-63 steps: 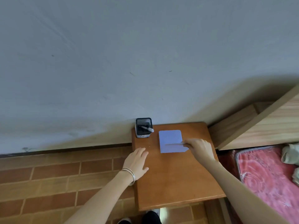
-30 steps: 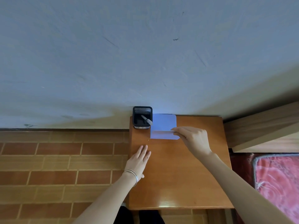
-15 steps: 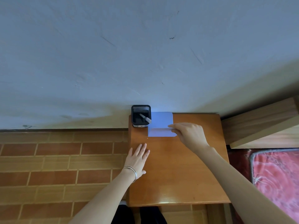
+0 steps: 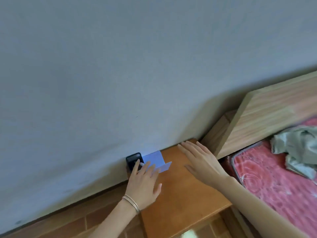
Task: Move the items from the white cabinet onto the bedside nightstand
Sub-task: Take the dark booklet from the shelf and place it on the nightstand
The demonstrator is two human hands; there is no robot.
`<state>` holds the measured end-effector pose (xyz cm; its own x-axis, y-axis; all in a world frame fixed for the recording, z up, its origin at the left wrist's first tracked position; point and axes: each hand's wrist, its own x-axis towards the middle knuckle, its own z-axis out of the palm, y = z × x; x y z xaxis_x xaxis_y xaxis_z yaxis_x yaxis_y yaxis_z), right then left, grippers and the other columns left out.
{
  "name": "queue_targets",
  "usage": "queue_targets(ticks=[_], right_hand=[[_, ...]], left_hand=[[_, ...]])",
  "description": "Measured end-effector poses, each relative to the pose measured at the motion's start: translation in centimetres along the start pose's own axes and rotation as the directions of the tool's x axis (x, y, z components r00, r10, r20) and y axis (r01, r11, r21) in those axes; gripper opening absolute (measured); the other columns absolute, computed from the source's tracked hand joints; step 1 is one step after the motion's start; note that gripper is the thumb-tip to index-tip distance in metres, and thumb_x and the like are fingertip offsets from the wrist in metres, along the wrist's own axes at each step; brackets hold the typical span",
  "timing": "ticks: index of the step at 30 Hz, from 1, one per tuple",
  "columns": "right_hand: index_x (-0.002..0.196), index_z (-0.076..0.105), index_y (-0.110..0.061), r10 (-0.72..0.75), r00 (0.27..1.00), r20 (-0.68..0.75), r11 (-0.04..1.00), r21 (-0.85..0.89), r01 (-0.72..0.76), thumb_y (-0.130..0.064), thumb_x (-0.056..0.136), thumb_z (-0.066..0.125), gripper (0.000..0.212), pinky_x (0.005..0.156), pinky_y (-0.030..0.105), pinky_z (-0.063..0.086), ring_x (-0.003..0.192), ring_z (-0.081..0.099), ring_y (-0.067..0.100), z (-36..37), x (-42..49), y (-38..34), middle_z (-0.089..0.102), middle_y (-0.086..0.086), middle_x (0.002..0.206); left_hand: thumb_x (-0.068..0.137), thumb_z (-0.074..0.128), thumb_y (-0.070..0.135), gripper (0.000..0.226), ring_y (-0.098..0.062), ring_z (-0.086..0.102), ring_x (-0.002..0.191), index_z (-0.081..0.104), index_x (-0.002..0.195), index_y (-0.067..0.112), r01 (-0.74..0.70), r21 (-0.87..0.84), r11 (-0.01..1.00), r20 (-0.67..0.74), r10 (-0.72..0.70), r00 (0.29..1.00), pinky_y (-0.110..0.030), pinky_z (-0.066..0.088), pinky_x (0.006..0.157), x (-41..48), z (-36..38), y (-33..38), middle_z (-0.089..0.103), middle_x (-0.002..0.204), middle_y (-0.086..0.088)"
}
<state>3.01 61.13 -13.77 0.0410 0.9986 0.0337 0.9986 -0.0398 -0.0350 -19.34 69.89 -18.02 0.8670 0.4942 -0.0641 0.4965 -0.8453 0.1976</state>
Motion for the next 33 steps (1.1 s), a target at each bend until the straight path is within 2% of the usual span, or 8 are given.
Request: queue_targets(ticks=[3, 6, 10, 12, 17, 22, 26, 33], right_hand=[[0.140, 0.038, -0.017, 0.137, 0.990, 0.028, 0.986, -0.103, -0.134, -0.047, 0.078, 0.066, 0.075, 0.108, 0.047, 0.031, 0.132, 0.039, 0.022, -4.8, -5.3, 0.0, 0.045, 0.004, 0.141], [0.142, 0.035, -0.018, 0.327, 0.945, 0.008, 0.932, -0.170, -0.321, -0.054, 0.087, 0.043, 0.067, 0.111, 0.045, 0.027, 0.135, 0.035, 0.024, -8.9, -11.3, -1.2, 0.043, 0.006, 0.143], [0.143, 0.035, -0.019, 0.578, 0.812, -0.077, 0.798, -0.151, -0.583, -0.054, 0.091, 0.037, 0.062, 0.108, 0.043, 0.020, 0.136, 0.032, 0.022, -13.6, -20.7, -5.2, 0.040, 0.005, 0.145], [0.143, 0.035, -0.019, 0.677, 0.725, -0.127, 0.710, -0.146, -0.688, -0.053, 0.092, 0.035, 0.061, 0.108, 0.043, 0.021, 0.137, 0.031, 0.022, -15.4, -25.7, -8.0, 0.037, 0.006, 0.146], [0.140, 0.039, -0.017, 0.878, 0.435, -0.197, 0.416, -0.134, -0.899, -0.050, 0.091, 0.039, 0.059, 0.105, 0.043, 0.025, 0.133, 0.037, 0.022, -18.9, -38.4, -17.6, 0.043, 0.003, 0.143], [0.140, 0.038, -0.019, 0.974, -0.013, -0.226, -0.042, -0.121, -0.992, -0.051, 0.089, 0.040, 0.060, 0.106, 0.040, 0.024, 0.131, 0.040, 0.019, -21.2, -50.0, -30.3, 0.046, 0.002, 0.141], [0.139, 0.041, -0.019, 0.896, -0.359, -0.260, -0.395, -0.100, -0.913, -0.051, 0.089, 0.038, 0.059, 0.110, 0.041, 0.028, 0.131, 0.041, 0.018, -22.2, -56.0, -43.1, 0.046, 0.002, 0.141], [0.138, 0.040, -0.022, 0.629, -0.738, -0.243, -0.771, -0.079, -0.631, -0.049, 0.086, 0.047, 0.059, 0.104, 0.042, 0.037, 0.128, 0.045, 0.018, -21.8, -61.1, -67.7, 0.046, 0.001, 0.141]], left_hand=[[0.079, 0.042, 0.045, 0.052, -0.028, 0.057, 0.114, 0.068, 0.111, 0.013, -0.160, 0.001, 0.987, -0.182, 0.158, 0.971, -0.052, 0.025, 0.103, 3.3, -5.4, 2.8, 0.067, 0.113, -0.006], [0.082, 0.039, 0.049, 0.057, -0.030, 0.052, 0.121, 0.064, 0.121, 0.015, -0.328, 0.031, 0.944, -0.219, 0.327, 0.919, -0.058, 0.029, 0.103, 4.4, -9.7, 7.5, 0.062, 0.123, -0.007], [0.081, 0.041, 0.051, 0.058, -0.029, 0.051, 0.123, 0.062, 0.123, 0.017, -0.569, 0.021, 0.822, -0.242, 0.556, 0.795, -0.055, 0.028, 0.105, 2.6, -13.8, 14.7, 0.062, 0.124, -0.007], [0.080, 0.042, 0.051, 0.059, -0.028, 0.051, 0.122, 0.060, 0.125, 0.018, -0.685, 0.043, 0.728, -0.213, 0.676, 0.705, -0.053, 0.035, 0.103, 1.2, -15.1, 18.6, 0.061, 0.125, -0.008], [0.075, 0.044, 0.052, 0.063, -0.029, 0.055, 0.117, 0.058, 0.128, 0.021, -0.910, 0.045, 0.412, -0.120, 0.907, 0.405, -0.050, 0.045, 0.096, -4.6, -16.4, 30.1, 0.061, 0.124, -0.007], [0.077, 0.041, 0.054, 0.061, -0.028, 0.058, 0.115, 0.061, 0.125, 0.022, -1.000, 0.007, 0.014, -0.085, 0.996, 0.013, -0.050, 0.046, 0.095, -15.2, -15.8, 41.0, 0.063, 0.123, -0.006], [0.076, 0.043, 0.052, 0.059, -0.027, 0.060, 0.111, 0.063, 0.122, 0.023, -0.944, -0.050, -0.326, -0.106, 0.942, -0.319, -0.048, 0.047, 0.093, -27.6, -15.3, 47.0, 0.064, 0.120, -0.004], [0.076, 0.044, 0.054, 0.060, -0.022, 0.057, 0.116, 0.056, 0.127, 0.027, -0.647, -0.174, -0.742, -0.115, 0.668, -0.735, -0.044, 0.046, 0.094, -53.5, -14.4, 48.6, 0.061, 0.125, 0.001]])
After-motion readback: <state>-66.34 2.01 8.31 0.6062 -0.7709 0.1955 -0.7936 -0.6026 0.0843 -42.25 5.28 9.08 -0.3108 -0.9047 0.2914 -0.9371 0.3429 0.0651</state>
